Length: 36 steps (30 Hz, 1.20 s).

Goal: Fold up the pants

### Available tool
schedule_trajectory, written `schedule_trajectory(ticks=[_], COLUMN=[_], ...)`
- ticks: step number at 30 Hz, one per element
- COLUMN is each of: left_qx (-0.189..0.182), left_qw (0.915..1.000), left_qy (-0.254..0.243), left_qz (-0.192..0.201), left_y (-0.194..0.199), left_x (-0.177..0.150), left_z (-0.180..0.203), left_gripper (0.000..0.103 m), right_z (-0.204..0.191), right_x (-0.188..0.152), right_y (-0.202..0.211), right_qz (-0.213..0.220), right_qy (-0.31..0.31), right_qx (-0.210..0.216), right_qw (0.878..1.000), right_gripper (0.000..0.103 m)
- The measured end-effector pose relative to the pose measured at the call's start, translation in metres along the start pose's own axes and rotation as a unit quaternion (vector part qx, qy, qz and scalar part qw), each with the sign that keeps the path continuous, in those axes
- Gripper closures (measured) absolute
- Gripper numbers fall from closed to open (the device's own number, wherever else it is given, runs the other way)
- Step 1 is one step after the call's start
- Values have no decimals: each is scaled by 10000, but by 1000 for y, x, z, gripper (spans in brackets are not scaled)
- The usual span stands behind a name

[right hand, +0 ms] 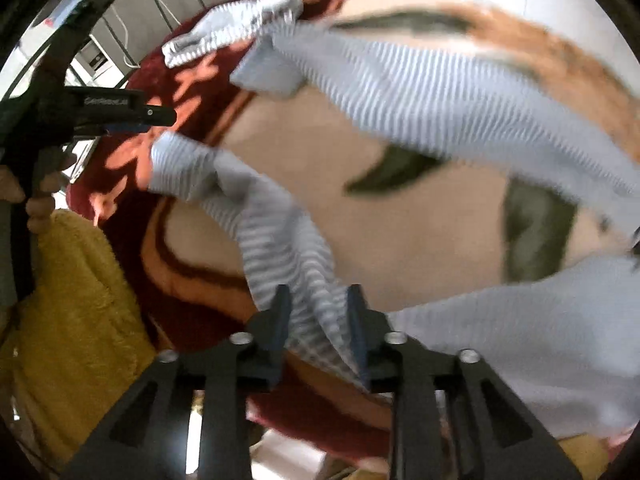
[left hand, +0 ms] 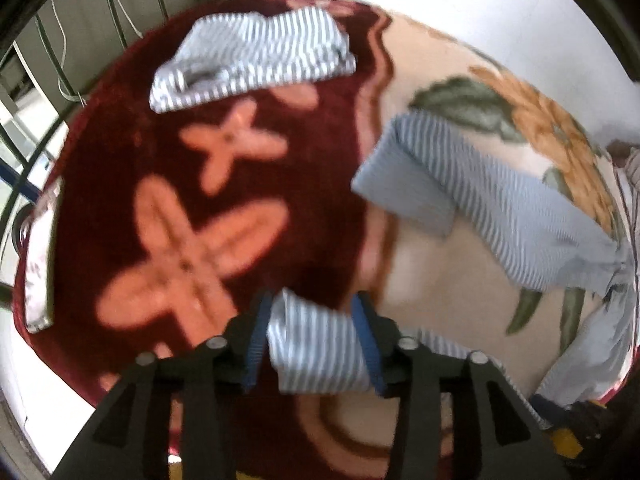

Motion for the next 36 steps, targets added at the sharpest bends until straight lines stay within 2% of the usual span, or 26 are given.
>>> schedule_trajectory(ticks=[3, 7, 12, 15, 17, 20, 22, 26, 29, 30, 32, 34, 35, 36], left_qx=[-146, -358, -811, -902, -1107, -1012, -1032, -899, -757, -714, -719, -752, -769, -760], left_qw=[9995, 9988, 9959, 9949, 9922, 9932, 9928, 9945, 9965, 9969, 9969, 9964, 9961, 9960], left_qy=[0, 229, 393, 417, 503, 533, 592, 531, 311, 239, 117, -21, -85, -133], left_qz=[267, 258, 17, -164, -270, -219, -103, 34, 168, 208, 312, 385, 414, 449], left_y=[4, -14, -46, -65, -78, -91, -94, -100, -102, -101, -100, -97, -95, -93], left_x=[23, 46, 56, 55, 57, 63, 68, 75, 77, 78, 79, 79, 80, 80], left_z=[3, 13, 37, 49, 58, 64, 69, 77, 83, 84, 87, 91, 94, 96], left_gripper=[48, 46, 46, 45, 44, 39, 31, 28, 27, 29, 38, 62, 68, 78], right_z=[15, 41, 67, 75, 75, 73, 73, 74, 77, 78, 80, 81, 81, 82], right_x=[17, 41, 61, 70, 76, 81, 83, 84, 88, 88, 89, 90, 90, 91], right_y=[15, 8, -12, -26, -32, -43, -51, -61, -64, -65, -66, -65, -64, -64], right_qz=[262, 365, 396, 403, 447, 431, 417, 384, 442, 442, 440, 460, 488, 493], right_qy=[67, -103, -186, 9, 165, 289, 333, 355, 144, 82, -33, -103, -120, -125], right_qx=[-189, -441, -714, -850, -879, -850, -813, -845, -811, -800, -765, -742, -742, -734], right_qw=[9995, 9983, 9965, 9956, 9950, 9950, 9953, 9951, 9956, 9958, 9961, 9961, 9960, 9960], right_gripper=[65, 65, 65, 65, 65, 65, 65, 65, 65, 65, 65, 68, 71, 72])
Point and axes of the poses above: each gripper's, at about its wrist camera, not at the fingertips, and y roughly against the way its jaws point, z to its right, x to its top, the point moved 9 cm from there along -y, roughly the way its jaws point, and after that the axes turned 4 degrees about z, right-handed, at the moved point
